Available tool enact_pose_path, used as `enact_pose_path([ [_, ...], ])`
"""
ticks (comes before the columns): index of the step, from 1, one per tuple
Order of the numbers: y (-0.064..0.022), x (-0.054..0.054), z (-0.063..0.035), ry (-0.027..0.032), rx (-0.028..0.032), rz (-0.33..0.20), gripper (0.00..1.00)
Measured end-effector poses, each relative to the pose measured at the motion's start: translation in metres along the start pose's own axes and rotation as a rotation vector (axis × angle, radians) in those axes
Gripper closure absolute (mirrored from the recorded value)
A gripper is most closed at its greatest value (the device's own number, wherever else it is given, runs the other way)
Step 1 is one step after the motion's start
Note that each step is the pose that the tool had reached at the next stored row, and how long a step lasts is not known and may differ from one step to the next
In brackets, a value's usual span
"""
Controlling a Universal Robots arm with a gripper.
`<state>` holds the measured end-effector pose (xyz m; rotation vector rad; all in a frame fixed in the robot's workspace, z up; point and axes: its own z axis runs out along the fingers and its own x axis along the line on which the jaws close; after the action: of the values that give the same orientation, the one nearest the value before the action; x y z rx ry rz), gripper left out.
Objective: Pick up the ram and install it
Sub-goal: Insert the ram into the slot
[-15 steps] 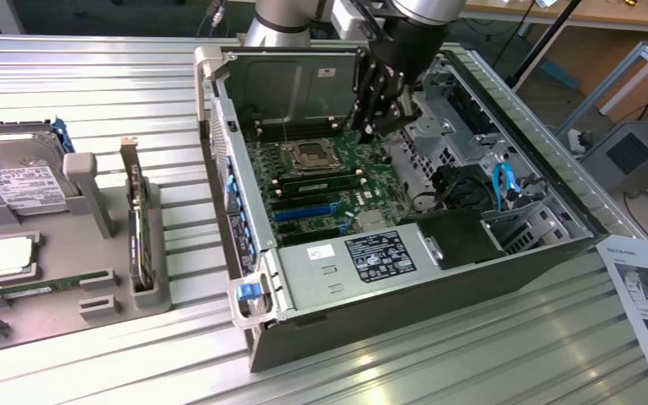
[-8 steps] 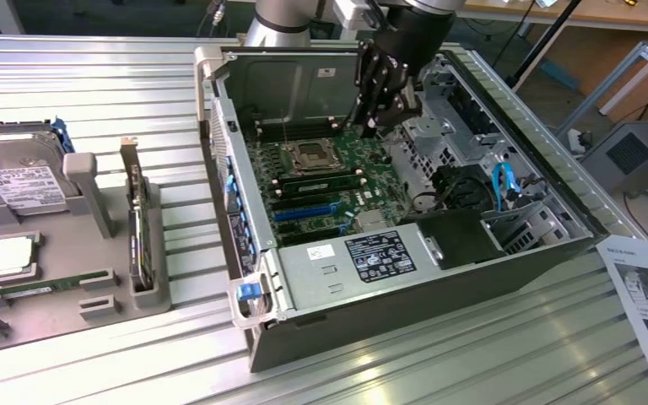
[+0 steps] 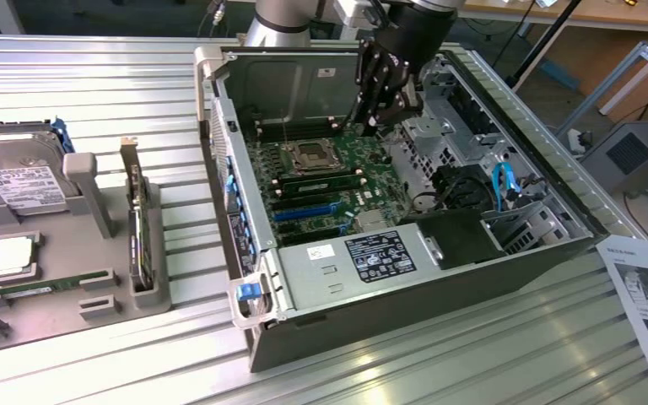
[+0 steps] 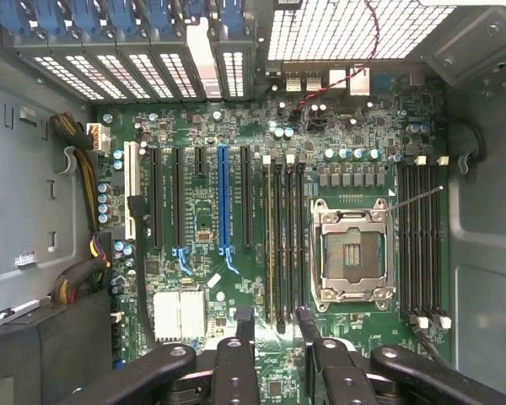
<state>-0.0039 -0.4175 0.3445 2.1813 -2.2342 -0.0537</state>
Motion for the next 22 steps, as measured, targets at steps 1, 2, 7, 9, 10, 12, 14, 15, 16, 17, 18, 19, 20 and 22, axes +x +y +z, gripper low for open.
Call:
enact_pose_path([
  [1, 0.0, 0.0, 0.0, -0.0001, 0.0006, 0.0, 0.68],
  [2, 0.0004, 0.0, 0.0, -0.0002, 0.0019, 0.0, 0.68],
  [7, 0.0042, 0.0001, 0.0001, -0.0006, 0.0199, 0.0, 0.68],
  [9, 0.0044, 0.0001, 0.0001, -0.0007, 0.0223, 0.0, 0.68],
  [10, 0.0044, 0.0001, 0.0001, -0.0007, 0.0224, 0.0, 0.68],
  [12, 0.0044, 0.0001, 0.0, -0.0007, 0.0224, 0.003, 0.68],
  [14, 0.0044, 0.0001, 0.0001, -0.0009, 0.0225, 0.006, 0.68],
  [15, 0.0044, 0.0001, 0.0001, -0.0009, 0.0225, 0.006, 0.68],
  [16, 0.0045, 0.0001, 0.0, -0.0008, 0.0225, 0.006, 0.68],
  [17, 0.0044, 0.0001, 0.0, -0.0008, 0.0225, 0.006, 0.68],
  [18, 0.0045, 0.0001, 0.0, -0.0008, 0.0225, 0.004, 0.68],
  [19, 0.0044, 0.0001, 0.0, -0.0007, 0.0225, 0.001, 0.68],
  [20, 0.0045, 0.0001, 0.0, -0.0006, 0.0224, -0.003, 0.68],
  [22, 0.0045, 0.0001, 0.0, -0.0003, 0.0223, -0.011, 0.68],
])
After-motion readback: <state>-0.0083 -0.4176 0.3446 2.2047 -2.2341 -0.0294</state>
